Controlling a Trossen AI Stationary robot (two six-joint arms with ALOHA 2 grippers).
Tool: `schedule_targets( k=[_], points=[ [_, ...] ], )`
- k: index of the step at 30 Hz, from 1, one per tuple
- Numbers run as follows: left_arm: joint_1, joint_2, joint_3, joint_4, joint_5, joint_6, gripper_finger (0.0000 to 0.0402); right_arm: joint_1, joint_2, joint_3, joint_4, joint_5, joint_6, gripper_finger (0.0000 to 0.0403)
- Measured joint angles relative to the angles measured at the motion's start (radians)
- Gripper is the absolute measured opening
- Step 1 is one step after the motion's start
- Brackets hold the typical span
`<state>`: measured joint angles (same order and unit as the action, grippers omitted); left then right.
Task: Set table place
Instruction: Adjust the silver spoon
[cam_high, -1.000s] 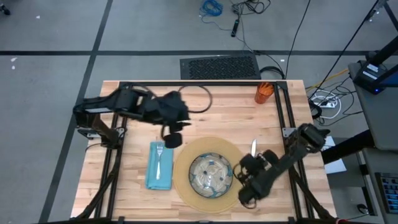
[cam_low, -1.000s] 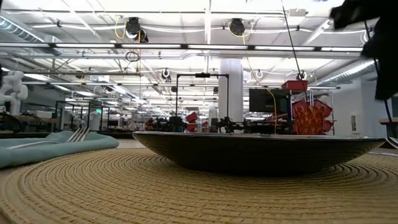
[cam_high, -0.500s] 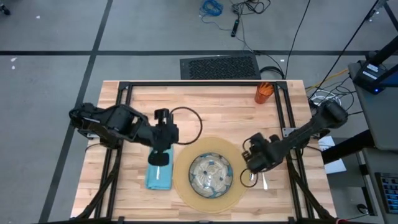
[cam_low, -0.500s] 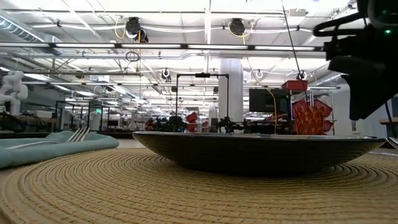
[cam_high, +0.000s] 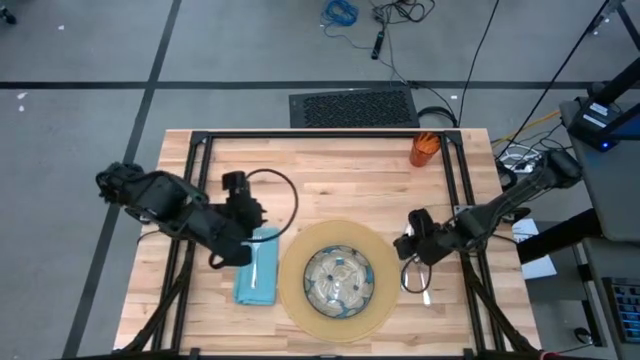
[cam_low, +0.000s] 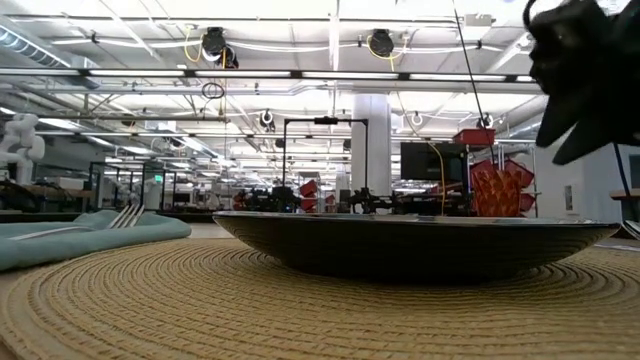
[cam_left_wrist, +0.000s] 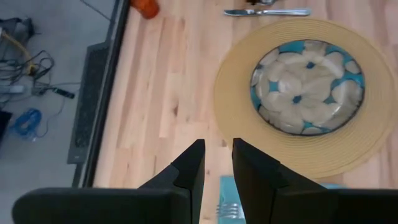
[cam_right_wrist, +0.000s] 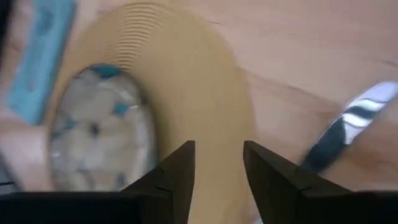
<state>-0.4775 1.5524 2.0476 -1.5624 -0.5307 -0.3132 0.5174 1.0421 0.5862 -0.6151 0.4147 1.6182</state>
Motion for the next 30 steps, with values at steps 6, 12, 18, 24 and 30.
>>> schedule_targets(
  k=[6,12,18,24,30],
  points=[
    [-0.078,-0.046,0.0,-0.009,-0.051,-0.075,0.0066,0.072,0.086,0.052,-0.028,-0.015,0.129,0.013],
    [-0.16,-0.06,0.0,-0.009,-0.107,-0.121,0.0066,0.139,0.229,0.129,-0.191,-0.144,0.261,0.013],
    [-0.22,-0.061,0.0,-0.009,-0.143,-0.148,0.0066,0.2,0.299,0.263,-0.385,-0.202,0.332,0.013],
    [-0.248,-0.061,0.0,-0.009,-0.17,-0.177,0.0066,0.259,0.371,0.288,-0.434,-0.301,0.412,0.0113],
    [-0.275,-0.061,0.0,-0.009,-0.185,-0.203,0.0066,0.271,0.428,0.288,-0.367,-0.317,0.414,0.009]
  ],
)
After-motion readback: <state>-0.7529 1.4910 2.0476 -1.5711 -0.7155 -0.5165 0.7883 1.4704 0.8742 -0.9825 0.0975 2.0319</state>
